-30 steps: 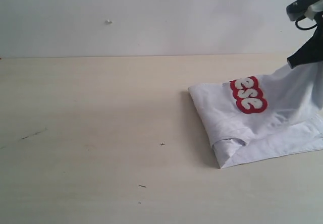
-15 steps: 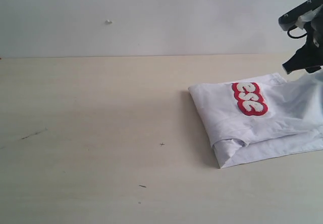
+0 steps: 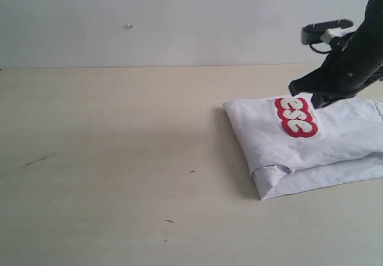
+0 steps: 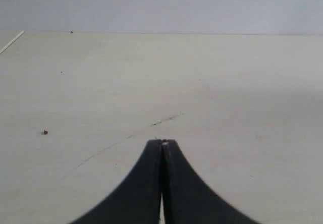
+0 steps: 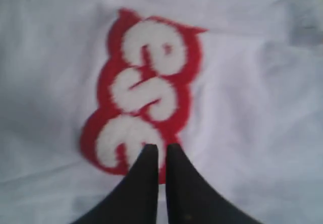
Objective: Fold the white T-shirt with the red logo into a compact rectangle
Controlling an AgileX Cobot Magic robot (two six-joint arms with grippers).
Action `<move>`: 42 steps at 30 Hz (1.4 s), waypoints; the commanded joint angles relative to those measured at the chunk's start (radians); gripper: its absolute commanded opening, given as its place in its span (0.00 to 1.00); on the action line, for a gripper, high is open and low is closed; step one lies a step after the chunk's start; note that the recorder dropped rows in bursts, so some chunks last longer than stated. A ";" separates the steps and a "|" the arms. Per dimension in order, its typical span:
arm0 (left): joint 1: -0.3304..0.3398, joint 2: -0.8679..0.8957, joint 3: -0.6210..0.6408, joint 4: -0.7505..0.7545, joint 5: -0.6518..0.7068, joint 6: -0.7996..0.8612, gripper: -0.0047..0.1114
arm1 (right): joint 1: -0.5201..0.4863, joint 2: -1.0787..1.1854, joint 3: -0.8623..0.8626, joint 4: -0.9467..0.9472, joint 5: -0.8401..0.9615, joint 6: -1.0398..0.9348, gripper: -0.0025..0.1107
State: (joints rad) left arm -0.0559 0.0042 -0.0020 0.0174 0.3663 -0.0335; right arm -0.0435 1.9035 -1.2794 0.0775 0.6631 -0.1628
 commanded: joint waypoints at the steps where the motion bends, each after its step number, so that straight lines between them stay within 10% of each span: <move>1: -0.006 -0.004 0.002 0.000 -0.012 0.004 0.04 | 0.052 0.075 0.034 0.145 0.024 -0.148 0.02; 19: -0.006 -0.004 0.002 0.000 -0.012 0.004 0.04 | 0.269 0.092 0.017 0.103 -0.021 -0.077 0.02; 27: -0.006 -0.004 0.002 0.000 -0.012 0.004 0.04 | 0.264 0.103 0.017 -0.438 -0.082 0.537 0.02; 36: -0.006 -0.004 0.002 0.000 -0.012 0.004 0.04 | 0.313 0.277 0.017 0.077 -0.110 0.117 0.02; 42: -0.006 -0.004 0.002 0.000 -0.012 0.004 0.04 | 0.385 0.270 0.016 0.089 -0.106 0.079 0.02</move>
State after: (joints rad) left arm -0.0575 0.0042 -0.0020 0.0174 0.3663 -0.0335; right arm 0.3120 2.1285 -1.2807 0.1283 0.4827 -0.0646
